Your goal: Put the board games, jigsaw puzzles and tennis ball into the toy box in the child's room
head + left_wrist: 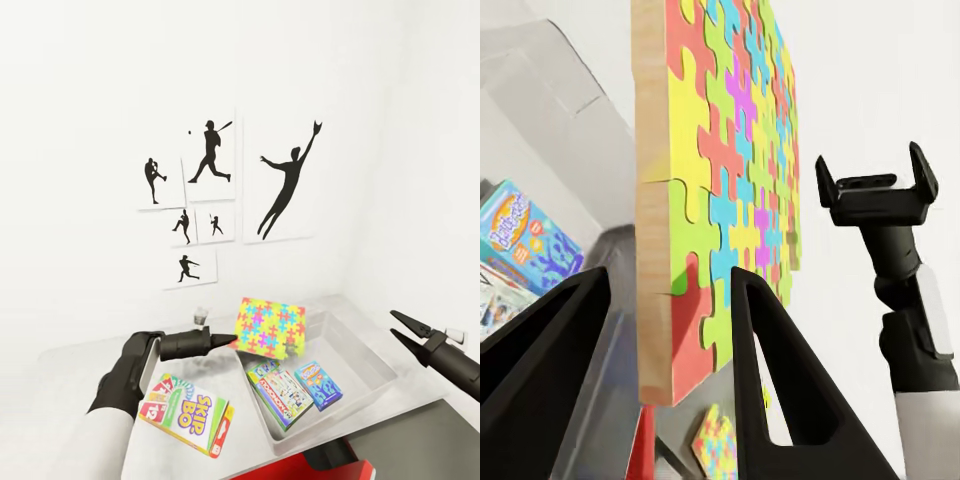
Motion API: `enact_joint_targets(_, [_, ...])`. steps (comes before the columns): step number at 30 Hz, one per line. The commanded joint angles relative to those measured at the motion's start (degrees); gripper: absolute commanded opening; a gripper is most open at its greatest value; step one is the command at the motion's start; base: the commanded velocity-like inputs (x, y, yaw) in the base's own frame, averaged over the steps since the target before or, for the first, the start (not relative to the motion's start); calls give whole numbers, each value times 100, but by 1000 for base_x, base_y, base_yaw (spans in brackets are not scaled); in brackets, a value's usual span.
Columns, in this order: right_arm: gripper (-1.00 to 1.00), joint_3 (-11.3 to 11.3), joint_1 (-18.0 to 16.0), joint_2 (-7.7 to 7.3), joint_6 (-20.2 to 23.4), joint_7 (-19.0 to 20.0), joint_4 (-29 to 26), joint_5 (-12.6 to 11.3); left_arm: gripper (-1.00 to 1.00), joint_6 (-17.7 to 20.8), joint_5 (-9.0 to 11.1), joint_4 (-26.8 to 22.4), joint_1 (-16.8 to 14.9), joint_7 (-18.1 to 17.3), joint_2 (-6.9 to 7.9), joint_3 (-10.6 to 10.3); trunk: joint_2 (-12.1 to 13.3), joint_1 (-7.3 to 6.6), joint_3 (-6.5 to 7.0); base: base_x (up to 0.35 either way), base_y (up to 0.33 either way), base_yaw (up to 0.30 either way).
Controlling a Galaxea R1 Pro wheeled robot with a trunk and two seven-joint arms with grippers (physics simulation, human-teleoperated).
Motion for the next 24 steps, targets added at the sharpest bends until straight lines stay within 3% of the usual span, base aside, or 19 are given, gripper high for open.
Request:
enact_joint_targets(1, [100, -29, -7, -1, 30, 41, 12, 33, -100, 57, 3, -3, -8, 205, -139, -46, -11, 3, -10, 0, 0, 0])
enact_joint_targets(3, [100, -56, -7, -3, 32, 41, 26, 33, -100, 64, 36, -4, -10, 646, -320, -122, -11, 3, -10, 0, 0, 0])
enact_joint_targets(7, [100, -82, -7, -3, 34, 41, 33, 33, -100, 59, 61, 27, -12, 1250, -320, -211, -11, 3, -10, 0, 0, 0])
enact_joint_targets(12, [100, -96, -7, -2, 39, 41, 33, 33, -100, 37, 183, 69, -12, 1732, -320, -661, -11, 3, -10, 0, 0, 0])
enact_joint_targets(15, [100, -92, -7, 3, 36, 41, 31, 33, -100, 17, 595, 104, -12, 1859, -320, -1033, -11, 3, -10, 0, 0, 0])
enact_joint_targets(16, [100, -91, -7, 4, 37, 41, 31, 33, -100, -8, 841, 128, -12, 1935, -320, -1331, -11, 3, -10, 0, 0, 0])
enact_joint_targets(18, [100, -90, -7, 5, 37, 41, 31, 33, -100, -80, 1130, 144, -12, 2019, -320, -1659, -11, 3, -10, 0, 0, 0])
enact_joint_targets(21, [100, -90, -7, 7, 37, 41, 31, 33, -100, -374, 1892, 157, -12, 2266, -320, -2251, -11, 3, -10, 0, 0, 0])
enact_joint_targets(24, [100, -89, -7, 12, 40, 43, 27, 33, -100, -552, 2673, 160, -12, 2670, -320, -2671, -11, 3, -10, 0, 0, 0])
